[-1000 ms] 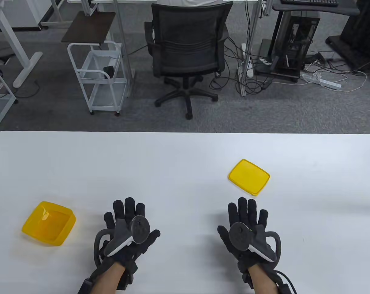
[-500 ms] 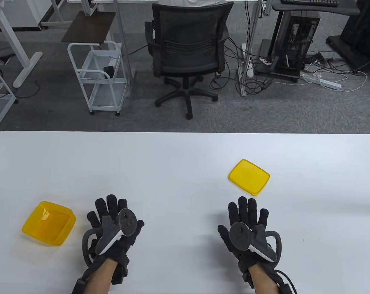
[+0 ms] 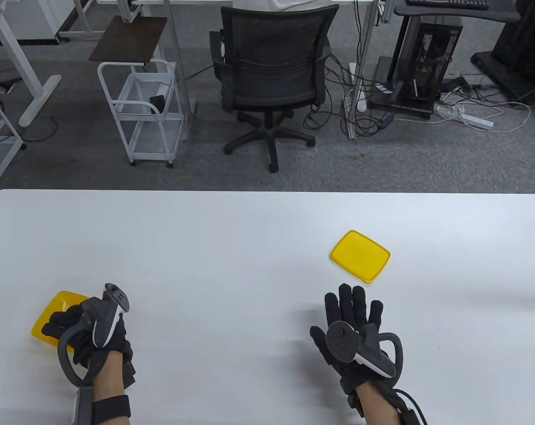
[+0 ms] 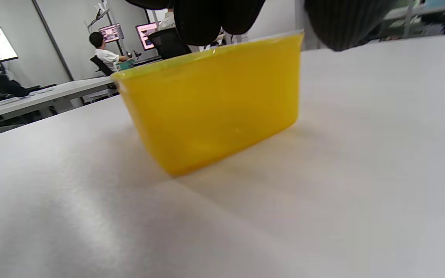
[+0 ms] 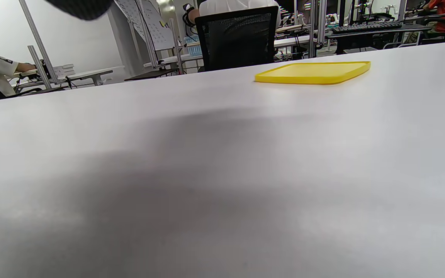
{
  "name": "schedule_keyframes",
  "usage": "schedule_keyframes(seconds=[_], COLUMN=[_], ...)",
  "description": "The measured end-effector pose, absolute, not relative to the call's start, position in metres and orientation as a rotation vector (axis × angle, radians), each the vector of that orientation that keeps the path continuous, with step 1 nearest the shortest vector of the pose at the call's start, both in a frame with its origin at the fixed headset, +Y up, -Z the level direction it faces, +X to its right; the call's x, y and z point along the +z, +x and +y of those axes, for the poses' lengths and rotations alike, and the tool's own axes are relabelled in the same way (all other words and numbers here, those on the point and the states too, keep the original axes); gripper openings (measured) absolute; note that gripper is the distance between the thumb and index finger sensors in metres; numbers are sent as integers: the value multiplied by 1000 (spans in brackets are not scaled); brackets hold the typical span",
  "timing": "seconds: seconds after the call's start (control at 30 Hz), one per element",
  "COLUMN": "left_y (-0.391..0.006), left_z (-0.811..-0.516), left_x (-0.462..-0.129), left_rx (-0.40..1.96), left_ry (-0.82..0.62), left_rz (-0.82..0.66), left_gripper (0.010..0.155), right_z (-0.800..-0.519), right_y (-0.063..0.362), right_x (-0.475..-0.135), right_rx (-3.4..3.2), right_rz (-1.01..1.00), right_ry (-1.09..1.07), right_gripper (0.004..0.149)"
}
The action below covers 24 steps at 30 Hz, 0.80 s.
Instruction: Cover the plastic food container
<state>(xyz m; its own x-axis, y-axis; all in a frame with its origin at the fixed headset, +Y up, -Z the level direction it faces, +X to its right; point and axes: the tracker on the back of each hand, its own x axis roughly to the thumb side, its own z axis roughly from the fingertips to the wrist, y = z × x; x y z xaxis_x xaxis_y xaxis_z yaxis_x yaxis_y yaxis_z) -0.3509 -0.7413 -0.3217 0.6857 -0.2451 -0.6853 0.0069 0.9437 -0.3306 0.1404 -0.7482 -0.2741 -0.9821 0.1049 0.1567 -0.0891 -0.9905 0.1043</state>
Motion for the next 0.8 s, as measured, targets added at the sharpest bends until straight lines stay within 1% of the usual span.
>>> schedule_keyframes(seconds=[0.07,0.2,0.3,0.37,0.53,0.6,0.67,0.8], left_y=[-355,-356,-356,-356,-348,-344,-338,-314], left_z=[-747,-756,-757,-756,-755,-751,-746,-734], left_x=[-323,-325,-325,-324,-319,-318,-317,-317], left_rx=[-149,-146,-138,-134,-186,-239,-222,-183], left_ry=[-341,-390,-388,-355,-307,-277,-235,-186], left_rz=[832,803,791,776,725,695,665,539], left_gripper=[75,60,53,46,44,45,44,45], right_z=[-748,-749,-749,-749,-747,-746,-746,-745], right_y=[141,144,145,145,145,146,146,145], right_x=[-275,-277,-277,-277,-277,-276,-276,-277], right_rx=[3012,3018,3017,3024,3026,3018,3015,3012], right_rz=[152,156,161,157,149,136,136,135], right_ry=[250,233,229,227,221,220,220,227], right_gripper=[79,79,79,79,79,79,79,79])
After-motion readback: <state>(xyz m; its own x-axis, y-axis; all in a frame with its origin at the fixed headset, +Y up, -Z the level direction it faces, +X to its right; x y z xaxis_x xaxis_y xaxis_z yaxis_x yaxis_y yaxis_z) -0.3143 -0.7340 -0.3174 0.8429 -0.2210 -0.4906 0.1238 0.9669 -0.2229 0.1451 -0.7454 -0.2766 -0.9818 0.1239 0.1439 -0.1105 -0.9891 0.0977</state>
